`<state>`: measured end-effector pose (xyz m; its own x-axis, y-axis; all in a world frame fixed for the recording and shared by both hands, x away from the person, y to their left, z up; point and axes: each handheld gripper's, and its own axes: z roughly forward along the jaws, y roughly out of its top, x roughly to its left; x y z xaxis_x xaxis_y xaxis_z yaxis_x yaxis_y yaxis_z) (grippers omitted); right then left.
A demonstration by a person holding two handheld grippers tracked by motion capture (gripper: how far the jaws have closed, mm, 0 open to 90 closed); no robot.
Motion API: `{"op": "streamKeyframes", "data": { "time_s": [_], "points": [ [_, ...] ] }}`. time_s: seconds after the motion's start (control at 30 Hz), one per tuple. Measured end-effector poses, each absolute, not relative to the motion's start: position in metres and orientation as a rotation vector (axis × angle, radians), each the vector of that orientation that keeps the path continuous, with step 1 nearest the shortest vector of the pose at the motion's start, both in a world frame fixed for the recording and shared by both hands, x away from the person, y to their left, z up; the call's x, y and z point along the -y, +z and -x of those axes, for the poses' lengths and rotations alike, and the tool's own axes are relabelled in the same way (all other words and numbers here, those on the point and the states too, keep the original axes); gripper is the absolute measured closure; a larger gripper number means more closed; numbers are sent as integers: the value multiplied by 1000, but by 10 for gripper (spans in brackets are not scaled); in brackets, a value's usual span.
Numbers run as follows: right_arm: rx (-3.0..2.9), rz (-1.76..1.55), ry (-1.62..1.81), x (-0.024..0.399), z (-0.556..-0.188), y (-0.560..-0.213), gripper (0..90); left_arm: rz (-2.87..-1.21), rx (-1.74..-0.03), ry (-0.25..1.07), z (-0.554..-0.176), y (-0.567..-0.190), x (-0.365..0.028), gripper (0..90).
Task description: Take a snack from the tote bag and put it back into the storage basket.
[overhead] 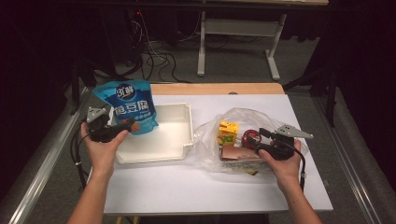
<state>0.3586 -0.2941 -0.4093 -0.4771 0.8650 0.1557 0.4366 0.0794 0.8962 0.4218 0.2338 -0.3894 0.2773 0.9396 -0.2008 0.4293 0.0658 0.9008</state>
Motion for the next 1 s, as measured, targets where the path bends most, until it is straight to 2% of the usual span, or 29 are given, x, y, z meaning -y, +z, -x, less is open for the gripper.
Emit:
{"op": "streamKeyframes", "data": {
  "time_s": [0.43, 0.83, 1.0],
  "points": [
    [-1936, -1335, 1317, 294, -361, -415, 317, -1570, -1243, 597, -394, -395, -192, 4],
    [-1929, -1428, 1200, 291, -372, -428, 218, -1594, -1212, 551, -386, -406, -171, 3],
    [-1945, -1467, 1162, 287, -378, -435, 203, -1616, -1201, 537, -386, -409, -165, 4]
  ]
}}
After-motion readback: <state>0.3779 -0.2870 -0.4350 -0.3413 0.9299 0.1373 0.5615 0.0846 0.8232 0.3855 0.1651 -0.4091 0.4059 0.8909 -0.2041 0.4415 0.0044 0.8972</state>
